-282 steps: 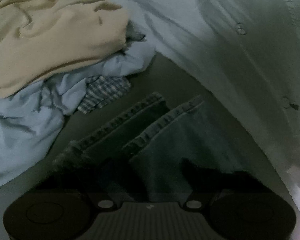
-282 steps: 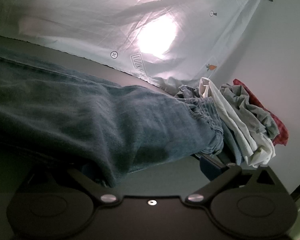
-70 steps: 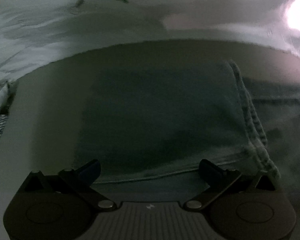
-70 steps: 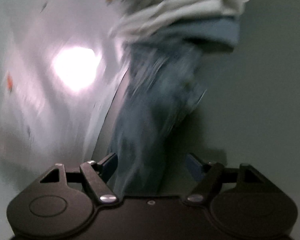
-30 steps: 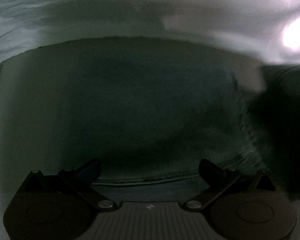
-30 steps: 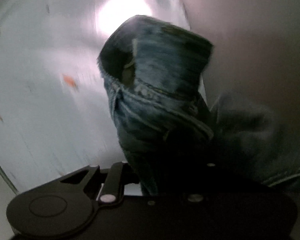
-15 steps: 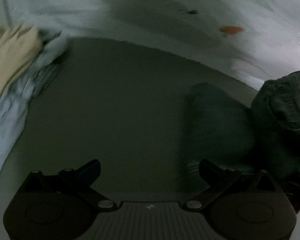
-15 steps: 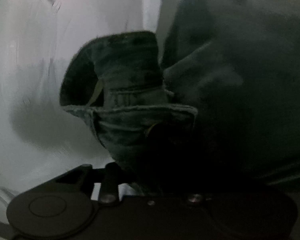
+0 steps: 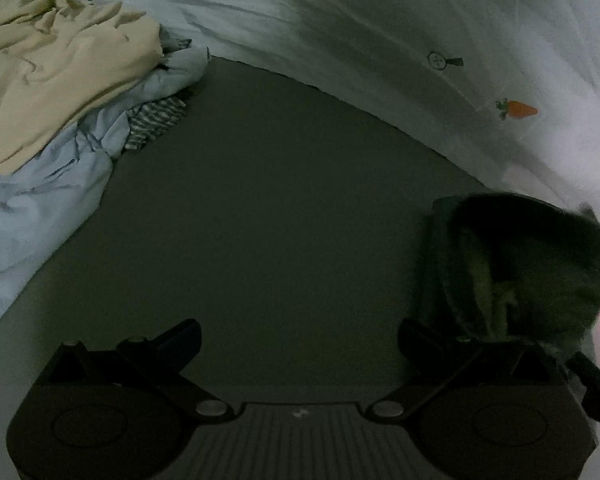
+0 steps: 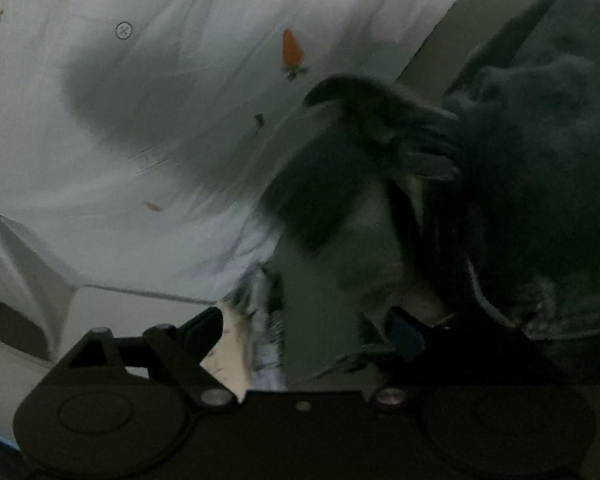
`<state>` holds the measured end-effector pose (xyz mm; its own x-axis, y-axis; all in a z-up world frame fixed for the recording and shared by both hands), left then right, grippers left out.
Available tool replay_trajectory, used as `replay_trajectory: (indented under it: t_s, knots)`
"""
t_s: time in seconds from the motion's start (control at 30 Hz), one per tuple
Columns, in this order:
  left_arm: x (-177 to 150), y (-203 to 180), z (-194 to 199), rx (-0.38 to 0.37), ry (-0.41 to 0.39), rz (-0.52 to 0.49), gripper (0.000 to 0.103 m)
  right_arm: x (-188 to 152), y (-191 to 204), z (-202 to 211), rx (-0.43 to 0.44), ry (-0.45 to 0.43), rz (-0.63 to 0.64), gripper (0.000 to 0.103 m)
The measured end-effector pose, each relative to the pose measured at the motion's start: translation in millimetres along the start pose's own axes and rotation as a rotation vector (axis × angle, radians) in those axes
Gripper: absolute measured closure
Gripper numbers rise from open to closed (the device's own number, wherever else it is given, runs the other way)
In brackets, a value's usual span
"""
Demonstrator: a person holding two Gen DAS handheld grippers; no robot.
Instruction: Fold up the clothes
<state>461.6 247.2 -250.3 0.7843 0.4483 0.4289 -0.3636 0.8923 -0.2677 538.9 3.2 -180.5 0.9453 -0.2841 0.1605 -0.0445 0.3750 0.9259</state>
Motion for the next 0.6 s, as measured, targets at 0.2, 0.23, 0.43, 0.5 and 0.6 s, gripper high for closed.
replay_trajectory:
  t_s: [0.2, 0.23, 0.43, 0.5, 0.6]
  knots:
    - [-2.1, -17.8, -3.5, -0.022, 0.013, -0.039, 0.000, -2.5, 6.7, 13.3, -0.019, -0.085, 0.060, 0.022]
    - [-2.6, -24.3, -3.5, -0.034, 0.015, -0.049, 0.000, -13.9, -3.3, 25.2, -0.041, -0.113, 0.057, 0.029]
    - [-2.6, -72.0, -6.3, -0.115, 0.047, -0.152, 0.000, 3.6, -49.1, 84.9, -0.251, -0.242, 0.056, 0.036]
    - [1.2, -87.9, -7.7, -0.135, 0.053, -0.202, 0.000, 10.6, -57.9, 100.3, -0.309, -0.292, 0.052, 0.033]
    - [9.6, -105.3, -14.2, -0.128, 0.039, -0.281, 0.000, 21.2, -80.9, 121.3, -0.434, -0.343, 0.072, 0.022]
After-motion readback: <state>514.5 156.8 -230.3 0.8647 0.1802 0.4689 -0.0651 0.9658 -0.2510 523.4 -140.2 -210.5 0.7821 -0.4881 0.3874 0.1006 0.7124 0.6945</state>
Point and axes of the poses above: each gripper's, at about its wrist camera, not at the fingertips, and z roughly against the way its jaws point, y to its left, x to its top, the point moved 10 cm from there along -z, roughly the way its jaws point, and after that the axes turned 7 degrees about y, right-handed, at the moved point
